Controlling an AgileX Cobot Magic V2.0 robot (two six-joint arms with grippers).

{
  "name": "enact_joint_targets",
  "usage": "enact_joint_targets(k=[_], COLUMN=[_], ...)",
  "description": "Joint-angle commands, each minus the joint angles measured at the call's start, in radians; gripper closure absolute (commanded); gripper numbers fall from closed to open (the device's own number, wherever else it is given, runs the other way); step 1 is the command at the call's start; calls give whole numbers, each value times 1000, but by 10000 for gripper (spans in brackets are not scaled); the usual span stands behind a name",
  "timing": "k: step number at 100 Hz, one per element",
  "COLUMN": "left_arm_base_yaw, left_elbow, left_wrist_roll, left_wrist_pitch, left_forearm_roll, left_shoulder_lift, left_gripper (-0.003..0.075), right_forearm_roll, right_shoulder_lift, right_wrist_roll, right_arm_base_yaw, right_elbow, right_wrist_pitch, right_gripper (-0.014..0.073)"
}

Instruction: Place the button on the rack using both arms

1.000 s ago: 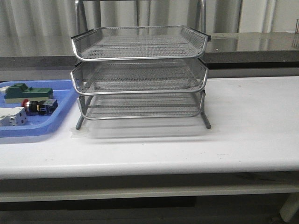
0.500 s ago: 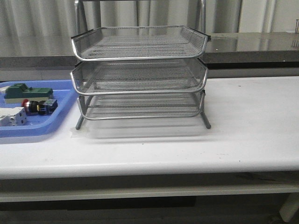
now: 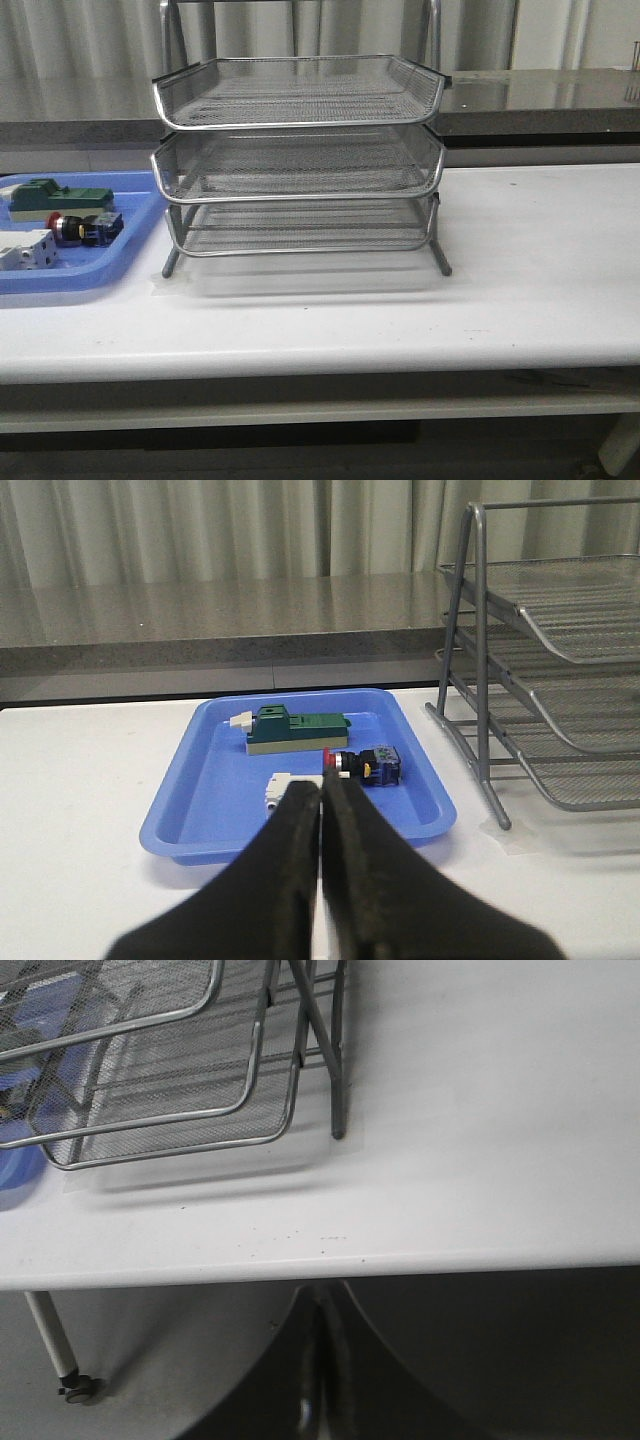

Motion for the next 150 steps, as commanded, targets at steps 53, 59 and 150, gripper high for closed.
enact_joint_targets(k=[53,59,150], left_arm_base_yaw=[-7,-7,-7], left_elbow=[46,46,46], left_wrist_roll=[-7,-7,-7], left_wrist_pitch=[-81,-81,-81], left_forearm_roll=[-5,-5,-5], left_shoulder_lift=[-34,-34,-34], left_gripper=[716,716,716], right_forearm_roll=[290,291,338], right_shoulder_lift=[287,322,846], right_wrist_roll=[-4,-4,-4], right_arm_base_yaw=[28,46,172], right_elbow=[-71,-93,-456], right_wrist_pitch=[-254,-271,-343], right_gripper=[252,252,252])
